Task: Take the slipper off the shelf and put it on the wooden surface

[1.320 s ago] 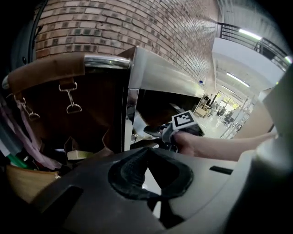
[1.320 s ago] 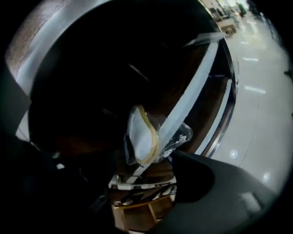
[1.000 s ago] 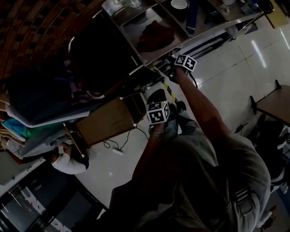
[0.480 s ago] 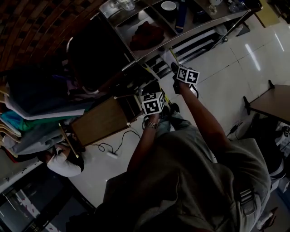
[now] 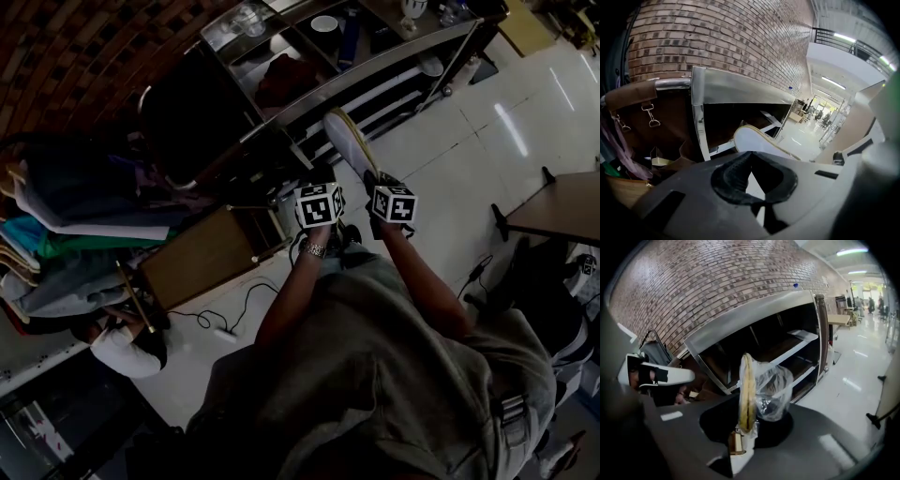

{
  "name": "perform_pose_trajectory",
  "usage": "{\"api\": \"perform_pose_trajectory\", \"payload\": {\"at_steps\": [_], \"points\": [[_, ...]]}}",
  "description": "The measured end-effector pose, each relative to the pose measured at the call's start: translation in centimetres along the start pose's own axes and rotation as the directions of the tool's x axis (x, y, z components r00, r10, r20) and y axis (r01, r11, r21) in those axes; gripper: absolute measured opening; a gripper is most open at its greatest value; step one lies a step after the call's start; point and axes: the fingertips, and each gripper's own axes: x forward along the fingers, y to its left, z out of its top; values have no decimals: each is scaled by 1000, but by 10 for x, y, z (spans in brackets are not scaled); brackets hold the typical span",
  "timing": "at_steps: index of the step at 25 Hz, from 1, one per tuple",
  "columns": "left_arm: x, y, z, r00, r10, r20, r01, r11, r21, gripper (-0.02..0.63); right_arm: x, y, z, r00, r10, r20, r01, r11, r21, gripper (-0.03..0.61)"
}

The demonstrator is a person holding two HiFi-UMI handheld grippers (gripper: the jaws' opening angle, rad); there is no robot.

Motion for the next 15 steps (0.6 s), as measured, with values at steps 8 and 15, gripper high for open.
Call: {"api": "perform_pose_trajectory", "payload": {"at_steps": [8, 15], "points": [[-56, 25, -58, 997, 81, -16, -81, 997, 12, 3, -17, 15, -39, 998, 58, -2, -58, 998, 1, 61], [-142, 100, -113, 983, 176, 52, -170, 980, -99, 3, -19, 77, -100, 998, 59, -22, -61, 994, -94, 61]]}}
